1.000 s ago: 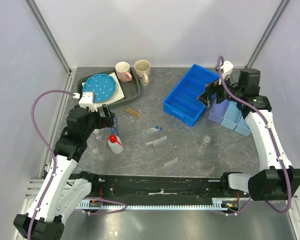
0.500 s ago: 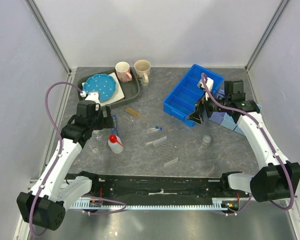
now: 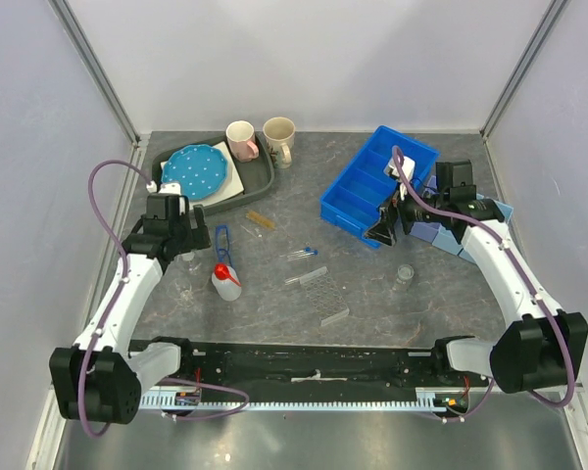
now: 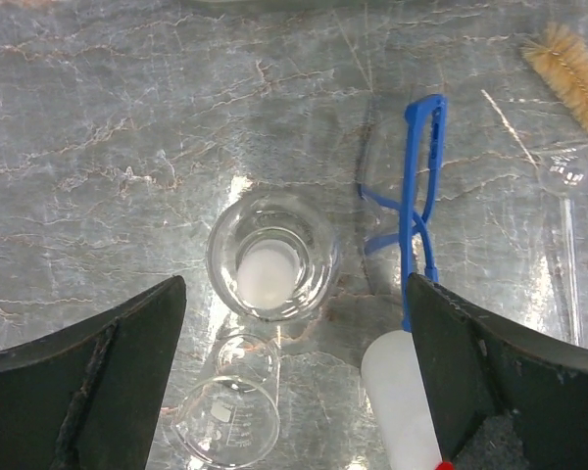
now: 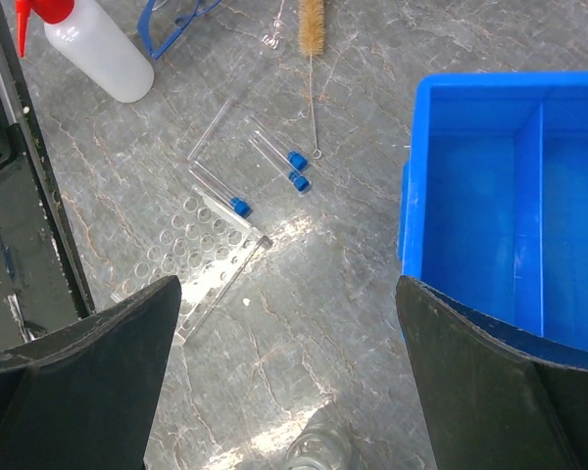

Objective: Organize the chemistry lab equipment

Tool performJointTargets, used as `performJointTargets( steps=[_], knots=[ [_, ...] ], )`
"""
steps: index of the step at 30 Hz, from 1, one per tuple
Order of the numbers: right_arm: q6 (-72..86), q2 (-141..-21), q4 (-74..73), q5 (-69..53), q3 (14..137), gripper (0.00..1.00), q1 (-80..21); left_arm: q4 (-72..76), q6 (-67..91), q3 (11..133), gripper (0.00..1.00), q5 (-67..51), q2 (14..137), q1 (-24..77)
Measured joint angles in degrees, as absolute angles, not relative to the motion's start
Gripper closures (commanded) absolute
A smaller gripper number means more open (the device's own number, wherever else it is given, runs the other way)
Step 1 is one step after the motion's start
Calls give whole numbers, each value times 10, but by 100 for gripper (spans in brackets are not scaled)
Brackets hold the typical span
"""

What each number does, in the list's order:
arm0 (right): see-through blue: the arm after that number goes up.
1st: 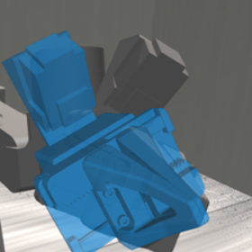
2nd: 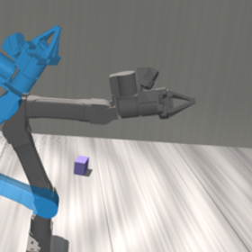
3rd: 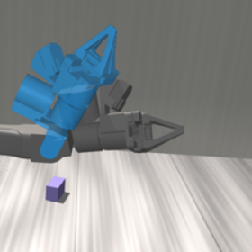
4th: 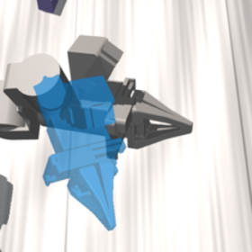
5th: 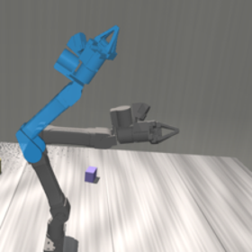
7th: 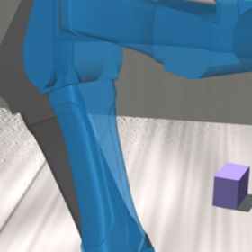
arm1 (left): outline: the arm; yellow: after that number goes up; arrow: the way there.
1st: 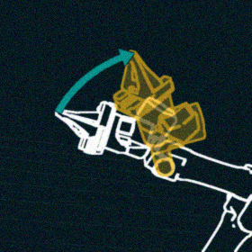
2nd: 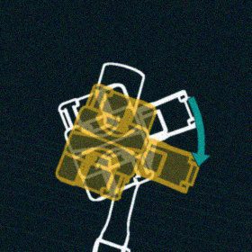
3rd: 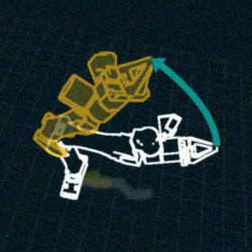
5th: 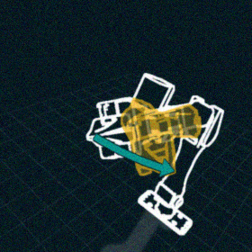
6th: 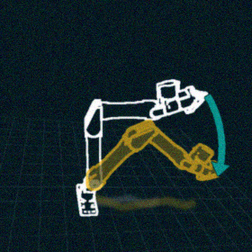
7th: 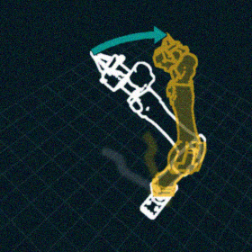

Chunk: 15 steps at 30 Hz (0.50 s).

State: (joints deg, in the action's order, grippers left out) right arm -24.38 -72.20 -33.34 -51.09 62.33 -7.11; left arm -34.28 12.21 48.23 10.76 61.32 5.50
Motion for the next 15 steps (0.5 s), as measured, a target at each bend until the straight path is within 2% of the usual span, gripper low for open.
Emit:
performJointTargets(
  steps=[15],
  knots=[
    [-264, -765, -337, -525, 622, 2, -128, -309, 120, 475, 0, -5, 772, -56]
  ],
)
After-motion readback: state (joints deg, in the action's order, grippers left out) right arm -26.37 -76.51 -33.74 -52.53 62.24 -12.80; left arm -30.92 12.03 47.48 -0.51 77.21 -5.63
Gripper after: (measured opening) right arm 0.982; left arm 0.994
